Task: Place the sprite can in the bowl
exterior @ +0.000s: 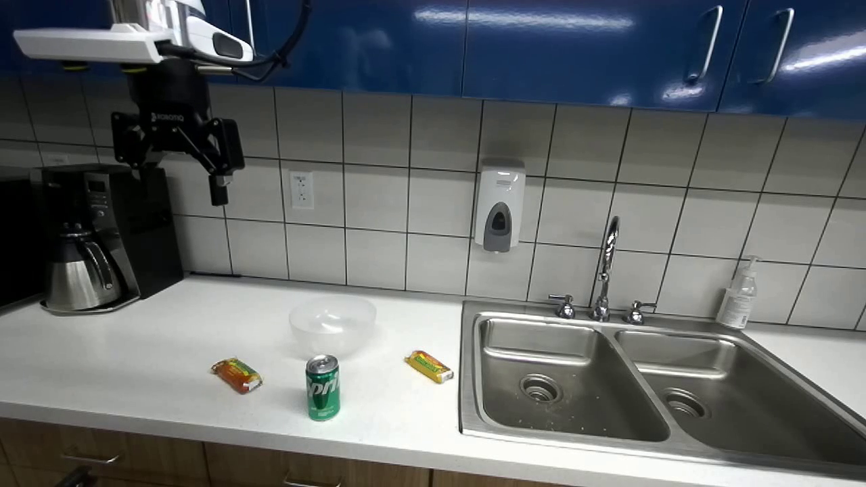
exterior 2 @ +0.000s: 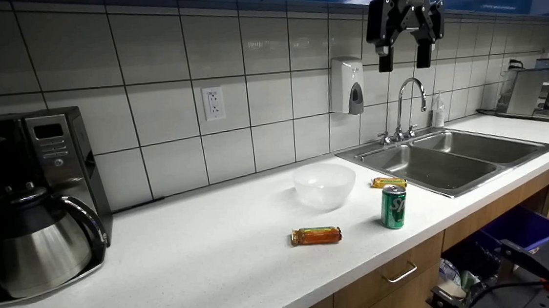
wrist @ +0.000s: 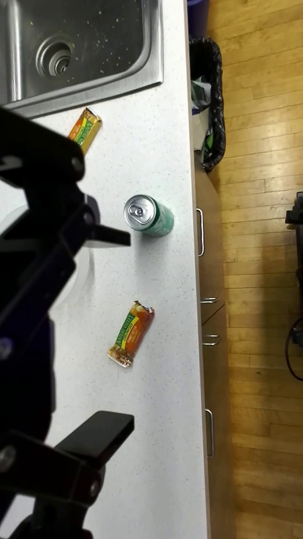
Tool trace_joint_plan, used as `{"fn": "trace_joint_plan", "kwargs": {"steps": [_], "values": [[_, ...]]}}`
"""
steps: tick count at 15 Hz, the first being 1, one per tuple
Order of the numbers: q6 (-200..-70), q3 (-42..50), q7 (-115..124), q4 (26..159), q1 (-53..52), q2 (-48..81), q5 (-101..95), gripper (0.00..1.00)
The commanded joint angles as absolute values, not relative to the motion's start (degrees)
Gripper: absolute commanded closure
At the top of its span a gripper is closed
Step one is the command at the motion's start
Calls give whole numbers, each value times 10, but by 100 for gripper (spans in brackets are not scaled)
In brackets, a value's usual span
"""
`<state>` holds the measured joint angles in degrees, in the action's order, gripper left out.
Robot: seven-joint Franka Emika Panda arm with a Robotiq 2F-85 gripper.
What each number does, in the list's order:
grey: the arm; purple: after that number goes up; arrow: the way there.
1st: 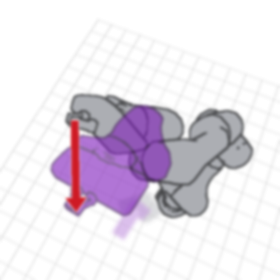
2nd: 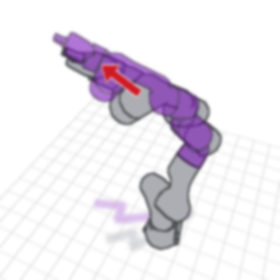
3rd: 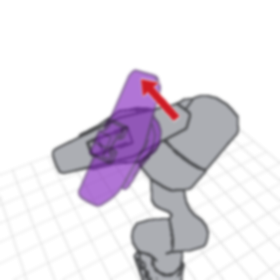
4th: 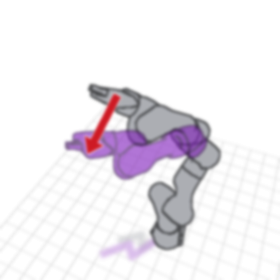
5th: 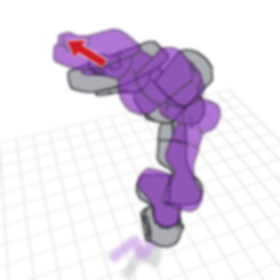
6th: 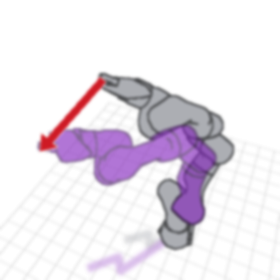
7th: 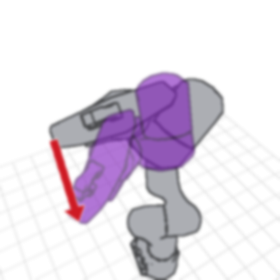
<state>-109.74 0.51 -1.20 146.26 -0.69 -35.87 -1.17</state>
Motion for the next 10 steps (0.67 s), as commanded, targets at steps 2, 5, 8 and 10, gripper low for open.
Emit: {"fn": "trace_joint_plan", "kwargs": {"steps": [2, 5, 8, 10], "values": [[-1093, 5, -27, 1488, -7, -388, -18, 0], [-1090, 6, -30, 1501, -9, -405, -17, 0], [-1086, 6, -36, 1516, -11, -426, -16, 0], [-1086, 8, -42, 1527, -12, -437, -17, 0]]}}
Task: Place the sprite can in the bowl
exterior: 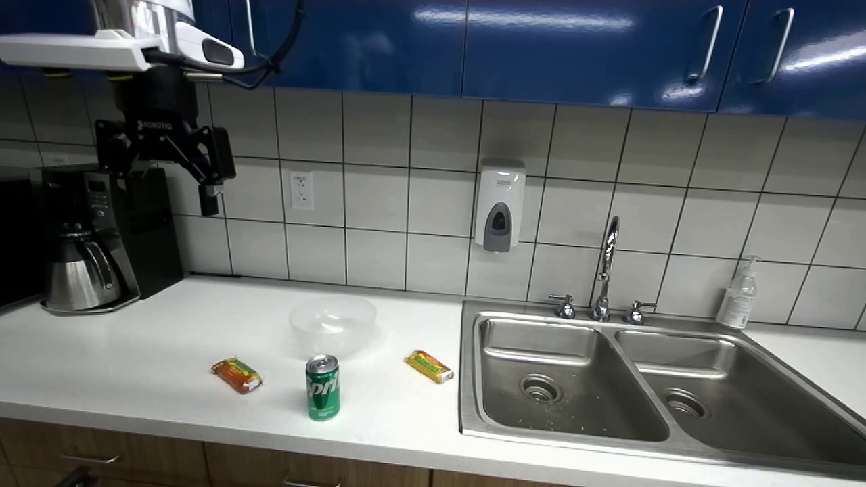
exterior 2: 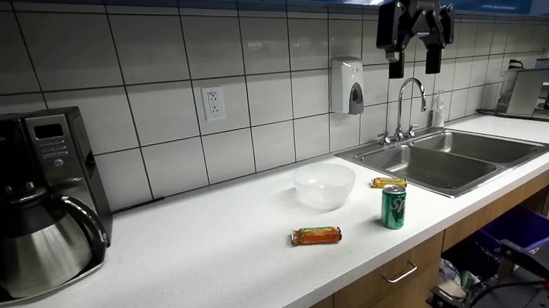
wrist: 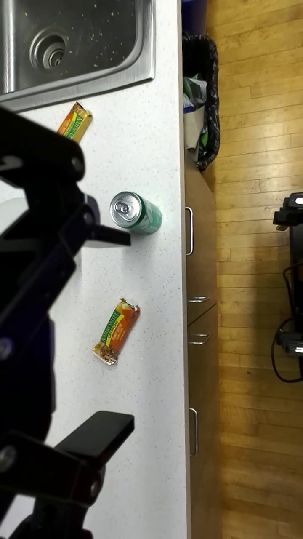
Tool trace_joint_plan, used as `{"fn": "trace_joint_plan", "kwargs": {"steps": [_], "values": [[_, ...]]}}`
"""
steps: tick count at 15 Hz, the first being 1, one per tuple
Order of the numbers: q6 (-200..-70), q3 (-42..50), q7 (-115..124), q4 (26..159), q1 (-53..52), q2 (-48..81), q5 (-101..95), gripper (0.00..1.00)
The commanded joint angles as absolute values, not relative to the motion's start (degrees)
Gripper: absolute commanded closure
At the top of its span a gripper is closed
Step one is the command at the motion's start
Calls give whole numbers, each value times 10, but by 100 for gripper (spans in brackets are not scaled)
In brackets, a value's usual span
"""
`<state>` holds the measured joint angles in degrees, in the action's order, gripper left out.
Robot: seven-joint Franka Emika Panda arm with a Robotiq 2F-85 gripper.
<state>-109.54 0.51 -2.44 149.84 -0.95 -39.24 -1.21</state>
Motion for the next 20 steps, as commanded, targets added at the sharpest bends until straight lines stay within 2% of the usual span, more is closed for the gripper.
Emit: {"fn": "trace_joint_plan", "kwargs": {"steps": [1, 10, 20], "values": [[-1087, 8, -46, 1532, -12, -440, -19, 0], [-1130, 36, -85, 1585, 3, -440, -59, 0], [-1273, 90, -112, 1592, 42, -335, -105, 0]]}}
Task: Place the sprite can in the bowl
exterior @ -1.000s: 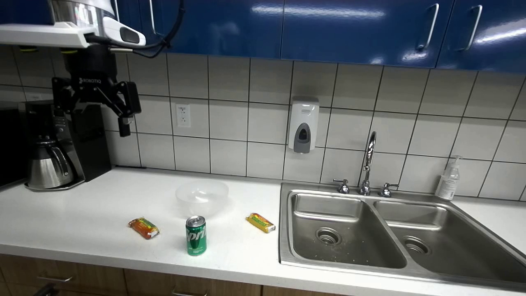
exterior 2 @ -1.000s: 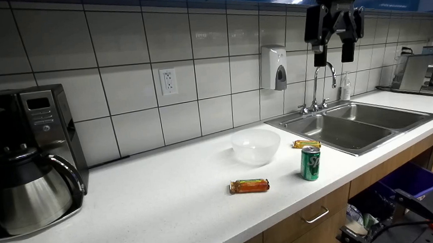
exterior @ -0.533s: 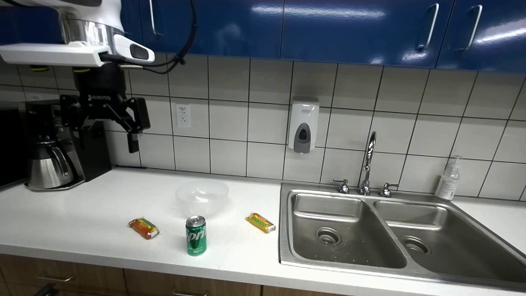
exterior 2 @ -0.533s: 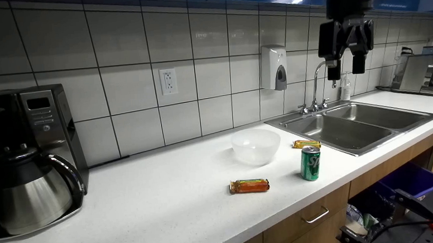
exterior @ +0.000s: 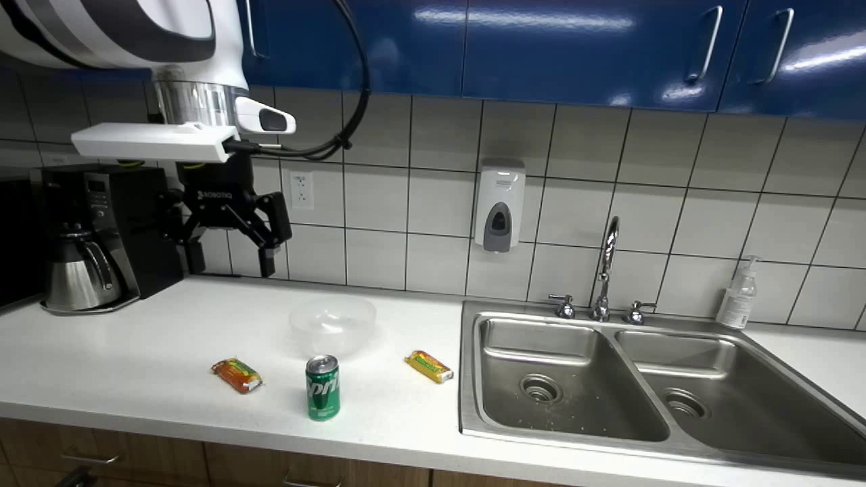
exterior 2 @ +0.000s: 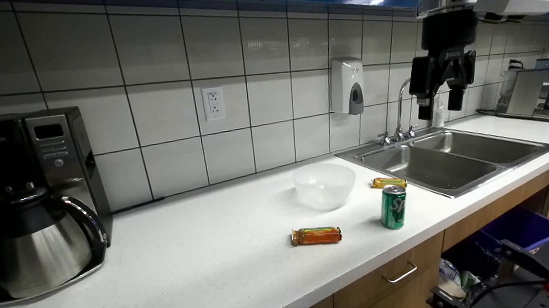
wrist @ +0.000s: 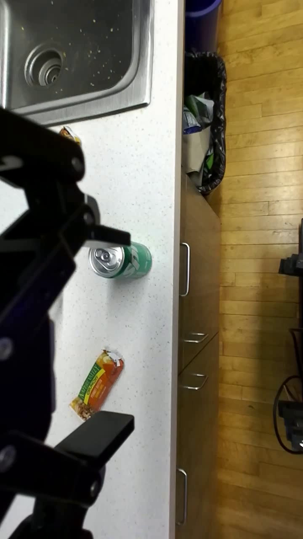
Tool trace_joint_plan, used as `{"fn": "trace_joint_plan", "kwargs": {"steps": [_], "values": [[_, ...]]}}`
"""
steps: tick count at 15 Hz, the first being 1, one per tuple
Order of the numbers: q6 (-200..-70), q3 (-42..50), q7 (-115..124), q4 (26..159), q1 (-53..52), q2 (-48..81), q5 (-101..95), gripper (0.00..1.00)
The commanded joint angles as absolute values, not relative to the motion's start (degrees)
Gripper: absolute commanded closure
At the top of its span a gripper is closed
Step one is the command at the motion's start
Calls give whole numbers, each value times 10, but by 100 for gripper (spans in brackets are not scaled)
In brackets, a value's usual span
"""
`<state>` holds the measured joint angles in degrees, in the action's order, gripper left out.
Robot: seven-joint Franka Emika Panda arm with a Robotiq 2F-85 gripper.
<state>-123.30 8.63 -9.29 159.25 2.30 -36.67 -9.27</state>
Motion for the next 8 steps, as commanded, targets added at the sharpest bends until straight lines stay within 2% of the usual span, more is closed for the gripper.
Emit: {"fn": "trace_joint_plan", "kwargs": {"steps": [1, 8], "values": [[-1287, 91, -111, 1592, 46, -322, -107, 0], [-1370, 90, -100, 1593, 68, -224, -105, 0]]}}
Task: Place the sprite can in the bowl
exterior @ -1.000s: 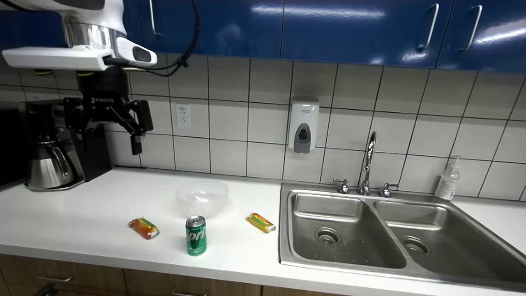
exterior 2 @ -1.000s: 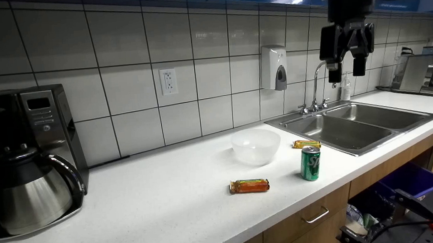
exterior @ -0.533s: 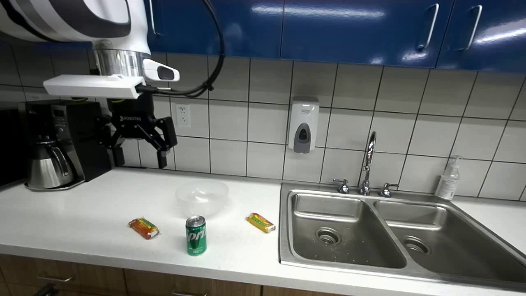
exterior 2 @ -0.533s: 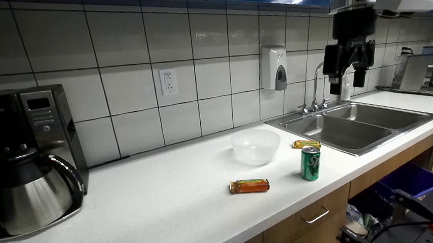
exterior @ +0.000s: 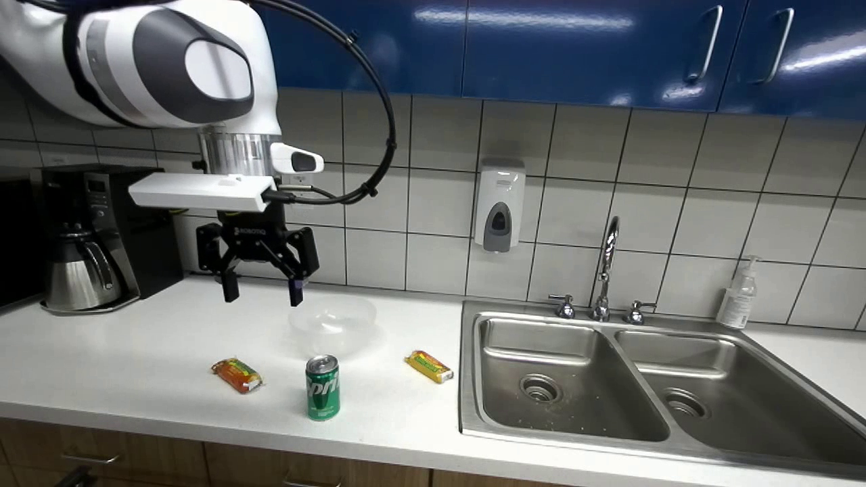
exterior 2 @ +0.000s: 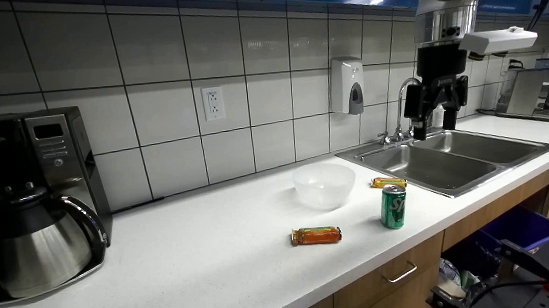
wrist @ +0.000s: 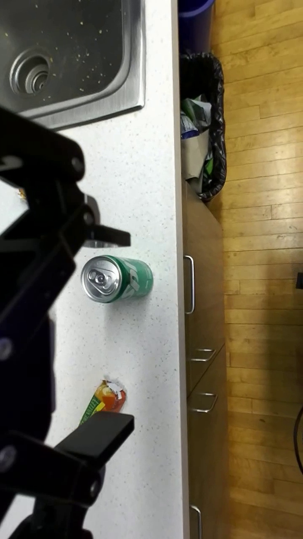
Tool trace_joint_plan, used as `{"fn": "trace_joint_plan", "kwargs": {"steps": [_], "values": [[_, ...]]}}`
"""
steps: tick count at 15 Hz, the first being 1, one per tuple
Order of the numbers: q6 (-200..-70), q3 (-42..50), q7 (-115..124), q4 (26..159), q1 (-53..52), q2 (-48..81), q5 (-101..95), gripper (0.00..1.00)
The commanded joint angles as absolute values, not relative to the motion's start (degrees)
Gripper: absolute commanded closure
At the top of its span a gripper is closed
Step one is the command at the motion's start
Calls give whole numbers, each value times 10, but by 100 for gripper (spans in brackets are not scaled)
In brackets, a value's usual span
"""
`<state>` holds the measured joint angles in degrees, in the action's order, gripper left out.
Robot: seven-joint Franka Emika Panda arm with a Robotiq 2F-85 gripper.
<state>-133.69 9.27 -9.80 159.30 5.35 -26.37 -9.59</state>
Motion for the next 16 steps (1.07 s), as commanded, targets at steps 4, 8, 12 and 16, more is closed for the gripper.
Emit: {"fn": "trace_joint_plan", "kwargs": {"steps": [4, 8, 12, 16], "values": [[-1404, 87, -93, 1593, 75, -174, -107, 0], [-1437, 84, -75, 1589, 83, -127, -115, 0], [-1462, 84, -50, 1580, 95, -86, -135, 0], [-1490, 87, -13, 1568, 104, -49, -153, 0]]}}
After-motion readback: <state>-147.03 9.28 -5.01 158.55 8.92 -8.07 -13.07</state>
